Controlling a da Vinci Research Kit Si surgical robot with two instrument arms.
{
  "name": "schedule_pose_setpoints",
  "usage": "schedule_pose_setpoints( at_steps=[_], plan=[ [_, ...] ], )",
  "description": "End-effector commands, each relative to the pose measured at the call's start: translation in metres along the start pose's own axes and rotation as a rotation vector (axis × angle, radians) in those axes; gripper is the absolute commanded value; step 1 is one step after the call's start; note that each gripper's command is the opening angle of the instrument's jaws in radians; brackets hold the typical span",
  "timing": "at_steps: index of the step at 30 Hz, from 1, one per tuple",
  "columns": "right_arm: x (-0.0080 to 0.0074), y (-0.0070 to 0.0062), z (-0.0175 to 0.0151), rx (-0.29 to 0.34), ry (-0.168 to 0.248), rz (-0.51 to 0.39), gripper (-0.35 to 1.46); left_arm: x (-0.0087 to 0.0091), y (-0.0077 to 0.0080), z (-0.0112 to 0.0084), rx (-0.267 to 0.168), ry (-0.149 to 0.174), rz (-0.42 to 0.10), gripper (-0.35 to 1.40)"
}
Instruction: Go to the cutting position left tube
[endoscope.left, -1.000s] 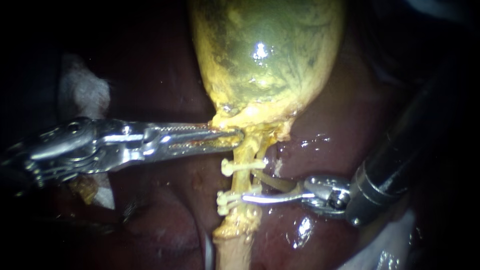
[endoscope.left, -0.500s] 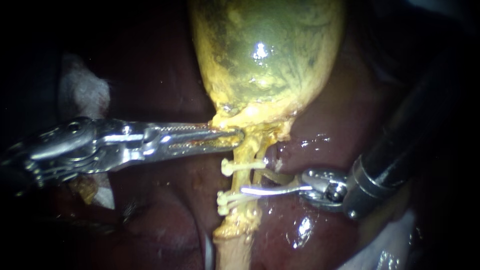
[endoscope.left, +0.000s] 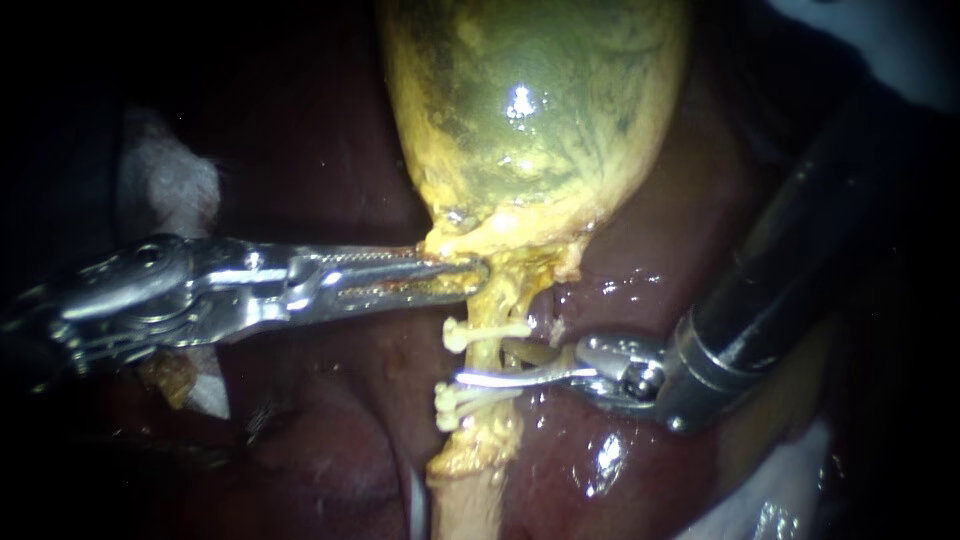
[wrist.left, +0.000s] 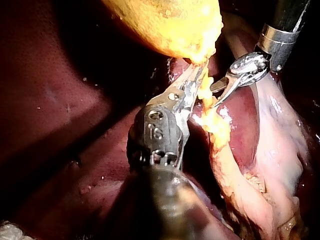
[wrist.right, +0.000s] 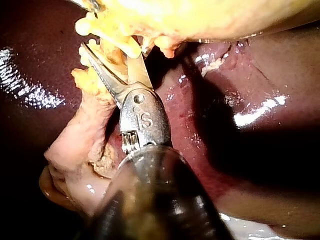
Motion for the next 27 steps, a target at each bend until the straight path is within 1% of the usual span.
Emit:
schedule_pose_setpoints(
  at_steps=[1, 27],
  plan=[
    [0.0001, -0.0001, 0.0002, 0.000, -0.001, -0.001, 0.90, 0.0000, 0.0000, 0.0000, 0.000, 0.000, 0.001, -0.35],
    [0.0004, 0.0001, 0.0009, 0.004, 0.001, 0.004, 0.90, -0.0004, 0.0001, 0.0005, 0.004, 0.001, 0.003, -0.35]
  ],
)
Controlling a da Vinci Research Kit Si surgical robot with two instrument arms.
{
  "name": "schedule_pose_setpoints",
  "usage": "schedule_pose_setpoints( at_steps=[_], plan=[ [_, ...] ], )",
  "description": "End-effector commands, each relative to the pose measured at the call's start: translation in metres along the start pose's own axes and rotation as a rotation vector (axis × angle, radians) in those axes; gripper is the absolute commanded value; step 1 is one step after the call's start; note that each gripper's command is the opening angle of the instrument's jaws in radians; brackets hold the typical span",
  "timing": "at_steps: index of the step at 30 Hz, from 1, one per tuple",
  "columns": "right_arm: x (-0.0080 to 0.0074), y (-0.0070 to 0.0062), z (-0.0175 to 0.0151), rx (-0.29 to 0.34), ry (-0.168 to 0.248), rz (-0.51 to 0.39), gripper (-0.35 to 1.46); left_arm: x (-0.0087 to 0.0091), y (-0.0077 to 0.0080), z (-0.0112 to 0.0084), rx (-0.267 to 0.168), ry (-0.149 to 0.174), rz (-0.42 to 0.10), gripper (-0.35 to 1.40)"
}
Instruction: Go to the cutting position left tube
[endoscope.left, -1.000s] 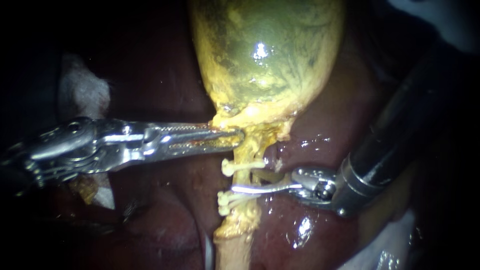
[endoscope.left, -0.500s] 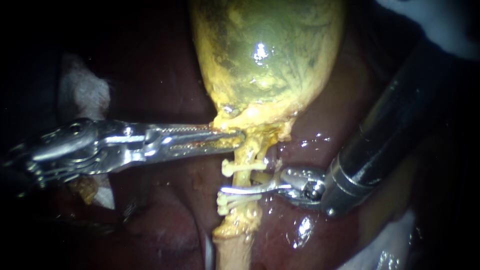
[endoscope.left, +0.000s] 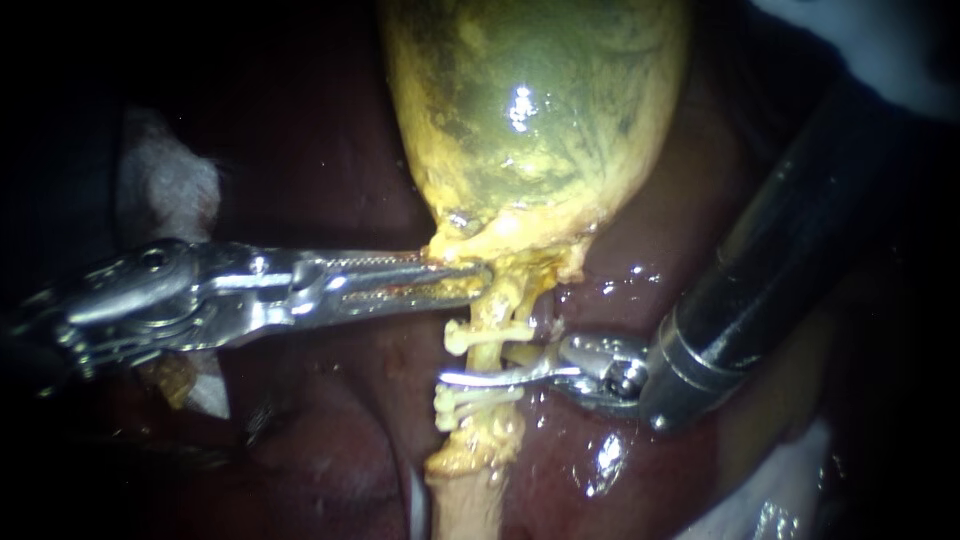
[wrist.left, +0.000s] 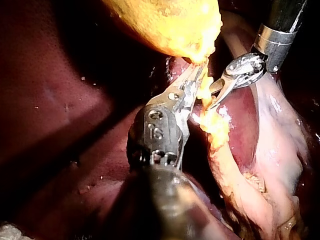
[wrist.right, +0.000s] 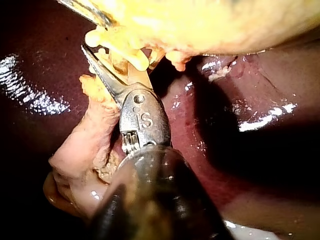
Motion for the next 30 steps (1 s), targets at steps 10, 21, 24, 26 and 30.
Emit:
schedule_pose_setpoints(
  at_steps=[10, 21, 24, 26, 30],
  plan=[
    [0.0003, 0.0003, 0.0010, 0.003, -0.002, -0.002, 0.86, 0.0001, 0.0001, 0.0000, -0.004, -0.001, -0.001, -0.35],
    [0.0003, 0.0003, 0.0008, 0.006, -0.003, -0.003, 0.74, 0.0002, 0.0001, -0.0001, -0.005, -0.002, -0.001, -0.35],
    [0.0002, 0.0003, 0.0008, 0.007, -0.004, 0.008, 0.48, 0.0002, 0.0001, -0.0001, -0.005, -0.002, -0.001, -0.35],
    [0.0002, 0.0003, 0.0007, 0.013, -0.007, 0.025, -0.01, 0.0002, 0.0001, -0.0001, -0.005, -0.002, -0.001, -0.35],
    [0.0002, 0.0004, 0.0006, 0.016, -0.008, 0.039, -0.35, 0.0002, 0.0001, -0.0001, -0.005, -0.002, -0.001, -0.35]
  ],
)
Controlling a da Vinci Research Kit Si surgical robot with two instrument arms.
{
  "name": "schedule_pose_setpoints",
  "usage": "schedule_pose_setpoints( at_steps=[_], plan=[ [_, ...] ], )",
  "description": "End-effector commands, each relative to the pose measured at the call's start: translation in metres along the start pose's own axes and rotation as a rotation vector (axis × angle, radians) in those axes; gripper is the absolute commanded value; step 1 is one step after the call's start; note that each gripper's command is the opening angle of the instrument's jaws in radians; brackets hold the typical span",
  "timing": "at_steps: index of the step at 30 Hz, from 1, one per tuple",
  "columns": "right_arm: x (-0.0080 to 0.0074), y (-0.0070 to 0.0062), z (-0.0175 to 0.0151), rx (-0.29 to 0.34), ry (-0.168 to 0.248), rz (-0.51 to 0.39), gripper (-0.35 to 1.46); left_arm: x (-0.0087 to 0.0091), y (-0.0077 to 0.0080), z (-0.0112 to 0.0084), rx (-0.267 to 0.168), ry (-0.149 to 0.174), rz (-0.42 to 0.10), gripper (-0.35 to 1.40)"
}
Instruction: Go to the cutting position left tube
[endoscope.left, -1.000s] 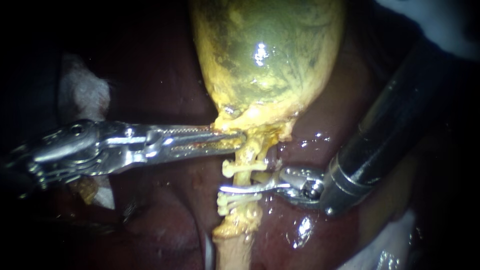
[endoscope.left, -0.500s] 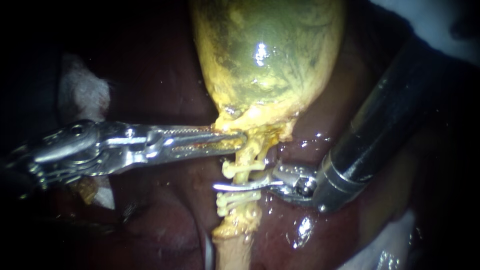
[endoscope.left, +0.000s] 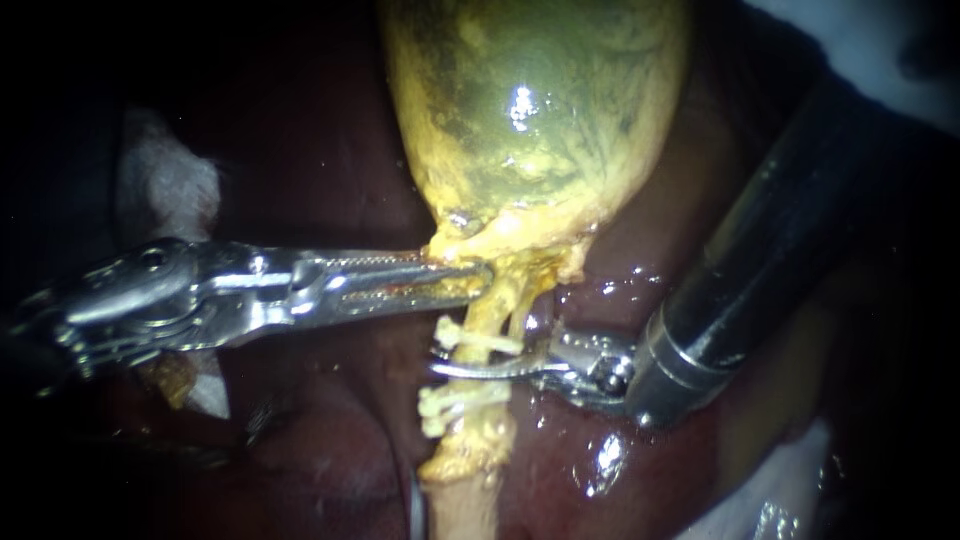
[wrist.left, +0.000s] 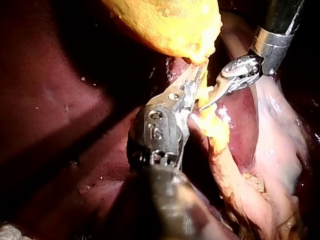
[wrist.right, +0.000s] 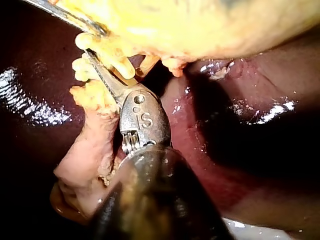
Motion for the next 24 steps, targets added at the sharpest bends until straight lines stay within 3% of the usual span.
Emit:
schedule_pose_setpoints(
  at_steps=[1, 11, 24],
  plan=[
    [0.0001, 0.0002, -0.0001, 0.001, -0.001, 0.008, -0.35, 0.0000, 0.0000, 0.0000, 0.000, 0.000, 0.000, -0.35],
    [0.0003, 0.0009, -0.0003, -0.020, 0.009, 0.020, -0.35, 0.0000, 0.0000, 0.0000, 0.000, 0.000, 0.000, -0.35],
    [0.0004, 0.0015, -0.0007, -0.065, -0.047, 0.024, -0.35, 0.0000, 0.0000, 0.0000, 0.000, 0.000, 0.000, -0.35]
  ],
)
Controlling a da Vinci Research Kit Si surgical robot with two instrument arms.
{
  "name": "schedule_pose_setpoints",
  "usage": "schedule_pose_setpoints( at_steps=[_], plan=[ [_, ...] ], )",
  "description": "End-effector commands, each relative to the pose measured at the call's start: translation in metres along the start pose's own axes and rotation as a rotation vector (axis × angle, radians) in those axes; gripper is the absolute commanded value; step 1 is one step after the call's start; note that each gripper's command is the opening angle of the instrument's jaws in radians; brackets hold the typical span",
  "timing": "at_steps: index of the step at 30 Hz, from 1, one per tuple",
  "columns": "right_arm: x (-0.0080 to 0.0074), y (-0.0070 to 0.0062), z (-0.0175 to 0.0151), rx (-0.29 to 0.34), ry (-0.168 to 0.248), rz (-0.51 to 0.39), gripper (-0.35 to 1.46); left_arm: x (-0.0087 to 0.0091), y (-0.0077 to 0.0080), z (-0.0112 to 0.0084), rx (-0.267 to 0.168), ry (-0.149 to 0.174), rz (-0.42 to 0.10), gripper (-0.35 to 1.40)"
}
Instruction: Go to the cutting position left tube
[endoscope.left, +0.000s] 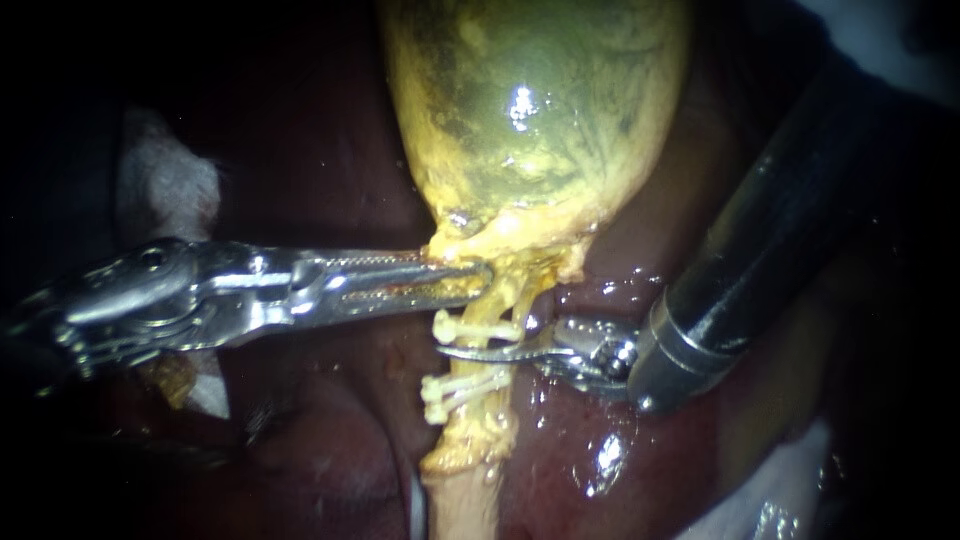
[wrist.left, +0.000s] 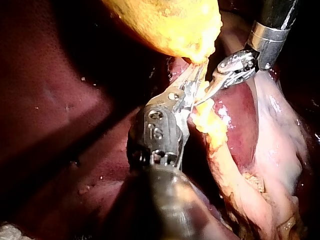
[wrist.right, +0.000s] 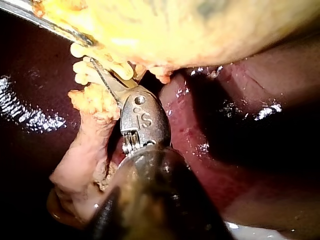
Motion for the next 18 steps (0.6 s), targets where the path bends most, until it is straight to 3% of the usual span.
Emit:
schedule_pose_setpoints(
  at_steps=[1, 11, 18],
  plan=[
    [0.0000, 0.0000, -0.0001, -0.001, -0.001, -0.001, -0.35, 0.0000, 0.0000, 0.0000, 0.000, 0.000, 0.000, -0.35],
    [0.0002, 0.0011, -0.0009, 0.006, -0.008, -0.025, -0.35, 0.0000, 0.0000, 0.0000, 0.000, 0.000, 0.000, -0.35],
    [0.0003, 0.0015, -0.0017, 0.012, -0.043, -0.048, -0.35, 0.0000, 0.0000, 0.0000, 0.000, 0.000, 0.000, -0.35]
  ],
)
